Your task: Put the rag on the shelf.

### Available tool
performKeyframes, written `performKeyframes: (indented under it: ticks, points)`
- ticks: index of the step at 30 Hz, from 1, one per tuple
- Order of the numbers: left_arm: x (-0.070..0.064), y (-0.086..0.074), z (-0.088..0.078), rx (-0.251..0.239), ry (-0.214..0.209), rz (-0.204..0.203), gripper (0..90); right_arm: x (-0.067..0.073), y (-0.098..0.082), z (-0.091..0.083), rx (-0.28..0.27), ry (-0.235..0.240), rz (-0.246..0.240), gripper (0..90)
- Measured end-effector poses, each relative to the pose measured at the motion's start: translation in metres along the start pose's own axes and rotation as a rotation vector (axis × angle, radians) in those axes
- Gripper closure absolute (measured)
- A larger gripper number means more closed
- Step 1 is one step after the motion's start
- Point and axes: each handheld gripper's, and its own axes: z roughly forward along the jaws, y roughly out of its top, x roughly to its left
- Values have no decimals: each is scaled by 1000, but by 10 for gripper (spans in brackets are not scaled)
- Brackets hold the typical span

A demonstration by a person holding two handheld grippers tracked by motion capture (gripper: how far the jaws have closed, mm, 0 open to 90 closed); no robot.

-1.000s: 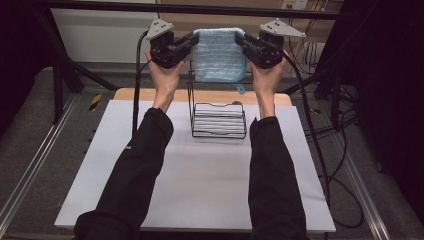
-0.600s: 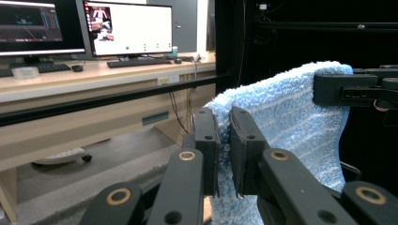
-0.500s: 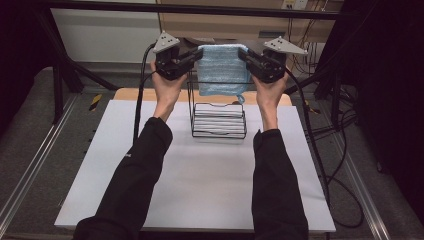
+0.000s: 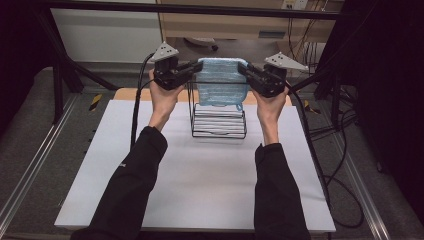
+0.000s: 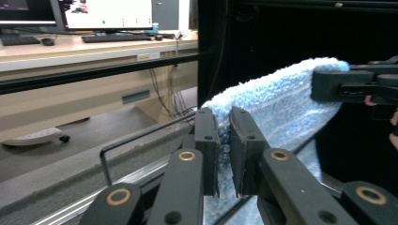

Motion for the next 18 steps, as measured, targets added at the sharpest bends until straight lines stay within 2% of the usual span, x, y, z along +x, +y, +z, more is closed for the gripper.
performKeyframes:
  ticks: [2, 8, 10, 12, 14, 18]
  points:
    - [-1, -1, -2, 0, -7, -2, 823, 1, -2, -2, -7, 9, 11, 796]
    - [-3, -4, -9, 6, -34, 4, 823, 5, -8, -8, -4, 19, -1, 793]
    - [-4, -5, -11, 7, -39, 2, 823, 7, -8, -10, -2, 19, -17, 791]
    - [-4, -5, -14, 9, -46, 3, 822, 9, -8, -11, 4, 22, -18, 789]
    - [-4, -5, -14, 0, -56, -15, 822, 10, -8, -12, 7, 25, -22, 789]
    - [-5, -3, -15, 0, -58, -12, 823, 9, -6, -13, 3, 27, -17, 791]
